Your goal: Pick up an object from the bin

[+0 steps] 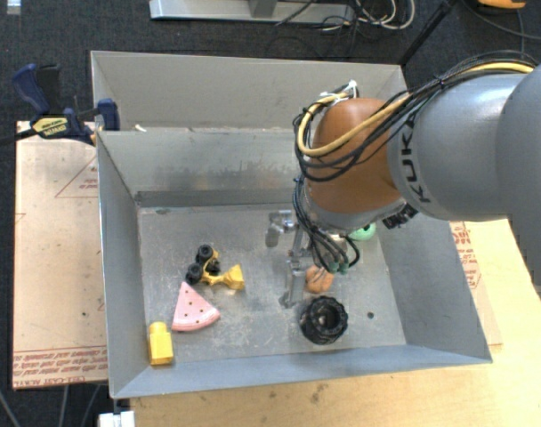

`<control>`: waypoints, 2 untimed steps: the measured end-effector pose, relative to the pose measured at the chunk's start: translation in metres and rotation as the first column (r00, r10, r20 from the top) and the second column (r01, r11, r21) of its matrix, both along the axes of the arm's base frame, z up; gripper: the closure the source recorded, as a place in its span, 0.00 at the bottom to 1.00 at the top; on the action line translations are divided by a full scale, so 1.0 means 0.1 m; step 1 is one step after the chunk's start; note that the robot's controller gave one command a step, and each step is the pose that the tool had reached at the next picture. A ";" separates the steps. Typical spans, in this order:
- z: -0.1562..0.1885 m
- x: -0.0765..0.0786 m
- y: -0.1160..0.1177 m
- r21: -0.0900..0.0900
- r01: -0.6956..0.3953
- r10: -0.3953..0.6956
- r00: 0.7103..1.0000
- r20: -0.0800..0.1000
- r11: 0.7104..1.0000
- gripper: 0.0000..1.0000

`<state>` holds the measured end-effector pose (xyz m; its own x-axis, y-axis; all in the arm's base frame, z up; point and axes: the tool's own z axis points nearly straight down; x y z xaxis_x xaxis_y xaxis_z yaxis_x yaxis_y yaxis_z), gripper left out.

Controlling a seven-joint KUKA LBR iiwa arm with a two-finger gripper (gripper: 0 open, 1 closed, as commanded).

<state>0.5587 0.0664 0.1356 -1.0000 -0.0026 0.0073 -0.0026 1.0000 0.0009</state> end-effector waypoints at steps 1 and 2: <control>0.05 0.02 0.00 0.001 0.001 -0.001 1.000 0.008 1.000 0.00; 0.00 -0.38 -0.37 0.001 -0.033 0.033 0.999 0.010 0.999 0.00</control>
Offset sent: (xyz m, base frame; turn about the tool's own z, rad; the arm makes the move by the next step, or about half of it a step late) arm -0.0603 -0.0605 -0.0033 -0.0467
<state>0.5205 0.0298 0.1353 -0.9994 -0.0358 -0.0026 -0.0358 0.9994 0.0021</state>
